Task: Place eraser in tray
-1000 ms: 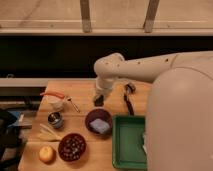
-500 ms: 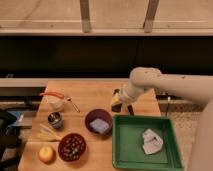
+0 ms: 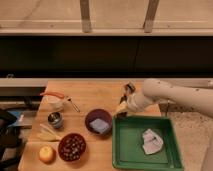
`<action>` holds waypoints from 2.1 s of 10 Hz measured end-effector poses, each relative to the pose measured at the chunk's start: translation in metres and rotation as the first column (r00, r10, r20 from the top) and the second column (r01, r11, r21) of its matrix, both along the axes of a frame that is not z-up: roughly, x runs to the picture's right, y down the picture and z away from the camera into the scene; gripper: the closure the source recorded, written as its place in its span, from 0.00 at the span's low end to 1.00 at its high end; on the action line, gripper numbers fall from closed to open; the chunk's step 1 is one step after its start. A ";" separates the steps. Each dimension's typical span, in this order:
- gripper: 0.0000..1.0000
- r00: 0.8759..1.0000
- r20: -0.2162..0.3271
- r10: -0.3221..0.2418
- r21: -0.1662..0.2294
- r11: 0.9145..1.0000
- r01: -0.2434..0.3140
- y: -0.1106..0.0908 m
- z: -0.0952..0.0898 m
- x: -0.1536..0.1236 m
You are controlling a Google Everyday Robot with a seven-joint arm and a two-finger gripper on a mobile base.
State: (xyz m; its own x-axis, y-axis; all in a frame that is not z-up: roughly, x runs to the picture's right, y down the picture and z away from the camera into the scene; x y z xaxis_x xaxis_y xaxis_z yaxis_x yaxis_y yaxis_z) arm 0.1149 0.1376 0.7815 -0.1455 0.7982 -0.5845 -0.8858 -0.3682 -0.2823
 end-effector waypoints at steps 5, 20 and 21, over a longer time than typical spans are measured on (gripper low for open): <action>1.00 0.997 -0.072 0.008 -0.077 0.997 -0.014 0.045 -0.032 0.022; 0.34 0.996 -0.083 -0.027 -0.137 0.991 0.015 0.064 -0.045 0.021; 0.24 0.996 -0.083 -0.026 -0.137 0.990 0.015 0.064 -0.045 0.021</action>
State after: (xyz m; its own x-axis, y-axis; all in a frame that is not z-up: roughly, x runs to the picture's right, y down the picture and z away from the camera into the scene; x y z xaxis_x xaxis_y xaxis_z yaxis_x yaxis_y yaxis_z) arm 0.1363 0.2014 0.7367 -0.1831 0.7154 -0.6743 -0.9122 -0.3794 -0.1549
